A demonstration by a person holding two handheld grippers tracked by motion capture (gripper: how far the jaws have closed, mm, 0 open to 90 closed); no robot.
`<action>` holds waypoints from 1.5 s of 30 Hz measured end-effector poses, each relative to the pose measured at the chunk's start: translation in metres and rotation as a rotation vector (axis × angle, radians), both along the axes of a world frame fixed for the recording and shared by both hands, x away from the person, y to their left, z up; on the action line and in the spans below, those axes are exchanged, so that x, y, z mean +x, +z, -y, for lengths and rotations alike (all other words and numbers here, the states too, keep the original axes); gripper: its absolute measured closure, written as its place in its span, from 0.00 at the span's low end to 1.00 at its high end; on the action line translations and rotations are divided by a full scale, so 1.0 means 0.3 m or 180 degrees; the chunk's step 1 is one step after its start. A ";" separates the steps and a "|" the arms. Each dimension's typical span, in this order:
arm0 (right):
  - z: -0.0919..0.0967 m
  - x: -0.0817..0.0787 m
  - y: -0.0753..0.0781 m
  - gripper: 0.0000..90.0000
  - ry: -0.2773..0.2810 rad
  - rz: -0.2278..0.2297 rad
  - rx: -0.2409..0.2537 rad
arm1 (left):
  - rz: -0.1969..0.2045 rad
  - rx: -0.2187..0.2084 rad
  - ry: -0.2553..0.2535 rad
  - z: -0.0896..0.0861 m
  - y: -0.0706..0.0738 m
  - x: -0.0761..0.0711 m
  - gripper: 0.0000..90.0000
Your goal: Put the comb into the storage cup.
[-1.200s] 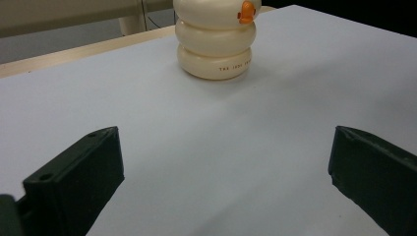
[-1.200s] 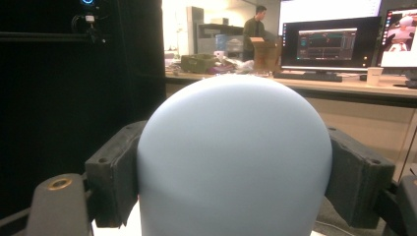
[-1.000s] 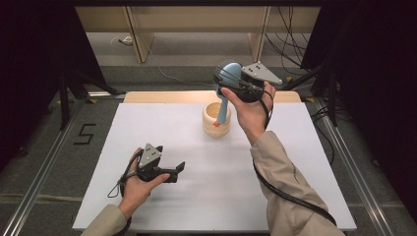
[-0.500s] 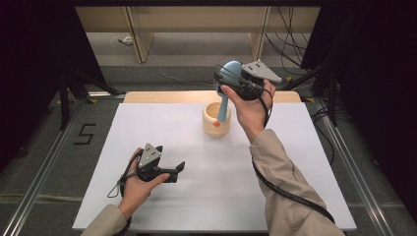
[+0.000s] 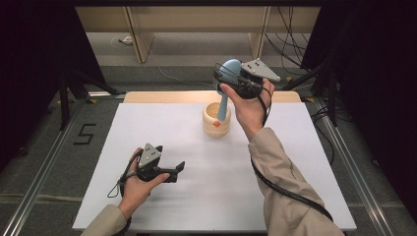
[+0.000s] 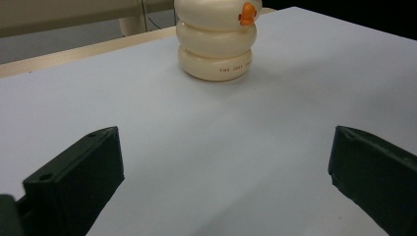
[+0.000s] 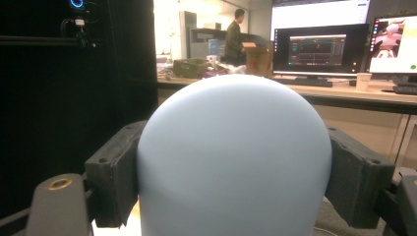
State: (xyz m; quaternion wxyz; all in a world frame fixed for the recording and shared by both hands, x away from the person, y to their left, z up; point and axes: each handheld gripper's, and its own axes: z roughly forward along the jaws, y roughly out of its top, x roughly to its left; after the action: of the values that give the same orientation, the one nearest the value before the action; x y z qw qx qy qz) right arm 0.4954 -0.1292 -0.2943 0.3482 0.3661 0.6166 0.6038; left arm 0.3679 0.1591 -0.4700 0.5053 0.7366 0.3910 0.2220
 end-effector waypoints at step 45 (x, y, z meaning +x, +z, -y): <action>-0.021 0.055 -0.007 0.23 -0.0088 0.0045 -0.0006 | -0.0003 -0.0017 0.0008 -0.002 0.000 0.001 0.00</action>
State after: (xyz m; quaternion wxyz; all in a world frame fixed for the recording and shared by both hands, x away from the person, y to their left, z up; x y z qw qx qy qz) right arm 0.5118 -0.1229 -0.2964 0.3612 0.3700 0.6096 0.6009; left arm 0.3683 0.1597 -0.4701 0.5067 0.7349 0.3927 0.2213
